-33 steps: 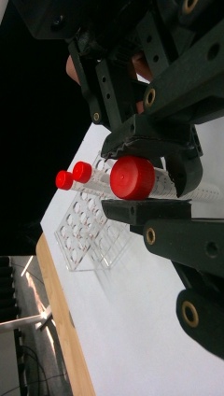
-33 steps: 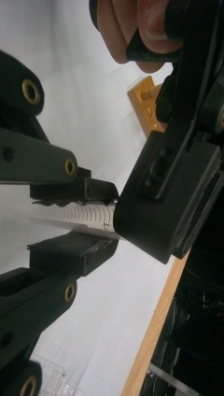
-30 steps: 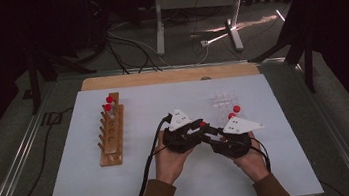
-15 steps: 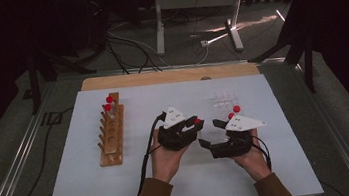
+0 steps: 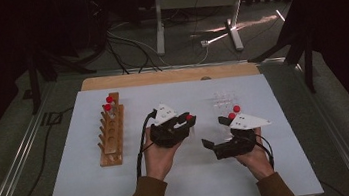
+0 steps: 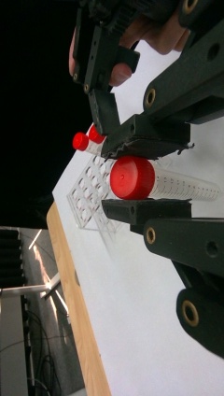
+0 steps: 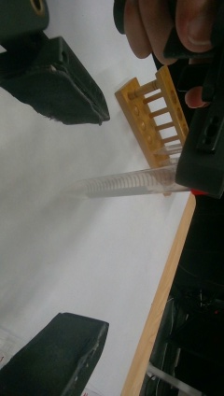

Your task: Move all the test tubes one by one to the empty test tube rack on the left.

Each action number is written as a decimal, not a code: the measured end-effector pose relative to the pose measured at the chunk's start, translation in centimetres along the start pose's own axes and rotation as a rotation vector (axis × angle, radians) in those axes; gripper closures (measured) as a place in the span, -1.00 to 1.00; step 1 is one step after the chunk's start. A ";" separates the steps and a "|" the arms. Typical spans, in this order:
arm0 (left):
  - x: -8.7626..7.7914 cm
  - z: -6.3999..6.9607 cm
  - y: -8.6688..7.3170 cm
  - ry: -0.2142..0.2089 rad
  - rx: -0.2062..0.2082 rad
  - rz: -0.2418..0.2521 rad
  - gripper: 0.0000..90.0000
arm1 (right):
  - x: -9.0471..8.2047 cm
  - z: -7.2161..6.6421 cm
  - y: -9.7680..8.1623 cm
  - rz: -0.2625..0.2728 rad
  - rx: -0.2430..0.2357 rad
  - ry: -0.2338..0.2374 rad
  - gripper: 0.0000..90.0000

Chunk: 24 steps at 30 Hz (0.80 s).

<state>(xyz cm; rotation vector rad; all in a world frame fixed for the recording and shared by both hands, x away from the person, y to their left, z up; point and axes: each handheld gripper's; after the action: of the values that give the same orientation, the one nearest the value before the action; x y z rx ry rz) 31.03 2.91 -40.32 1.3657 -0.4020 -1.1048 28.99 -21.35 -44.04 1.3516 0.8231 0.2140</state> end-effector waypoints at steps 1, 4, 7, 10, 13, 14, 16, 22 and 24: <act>-0.1 -0.1 0.0 0.004 -0.001 0.002 0.58 | 0.0 0.0 0.0 0.002 0.002 -0.001 -0.96; -0.5 -0.5 0.2 0.017 -0.007 0.010 0.58 | -0.2 0.2 0.0 0.009 0.007 -0.008 -0.98; -1.0 -0.9 0.5 0.032 -0.012 0.021 0.58 | -0.4 0.4 0.1 0.019 0.011 -0.013 -1.00; -1.4 -1.4 0.7 0.046 -0.014 0.028 0.58 | -0.5 0.6 0.1 0.023 0.013 -0.019 -1.00; -2.1 -1.9 1.0 0.064 -0.010 0.030 0.58 | -0.5 0.6 0.1 0.025 0.010 -0.024 -1.00; -2.3 -2.1 1.1 0.069 -0.011 0.034 0.58 | -0.6 0.6 0.1 0.027 0.010 -0.024 -1.00; -2.8 -2.5 1.2 0.080 -0.015 0.041 0.58 | -0.6 0.7 0.1 0.028 0.009 -0.025 -1.00; -4.4 -3.8 1.5 0.103 -0.008 0.039 0.58 | -0.7 0.7 0.2 0.033 0.008 -0.027 -1.00; -5.1 -4.2 1.7 0.114 -0.009 0.044 0.58 | -0.8 0.8 0.2 0.034 0.009 -0.026 -1.00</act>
<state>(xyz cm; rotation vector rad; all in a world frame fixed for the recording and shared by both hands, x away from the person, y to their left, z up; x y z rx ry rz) 32.58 9.16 -37.99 1.3988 -0.3415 -0.9866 28.99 -22.35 -43.59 1.3747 0.7802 0.2188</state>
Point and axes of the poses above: each handheld gripper's, and its own axes: x roughly forward along the jaws, y roughly out of its top, z roughly to its right, and after that the axes turned 9 degrees about -y, right-handed
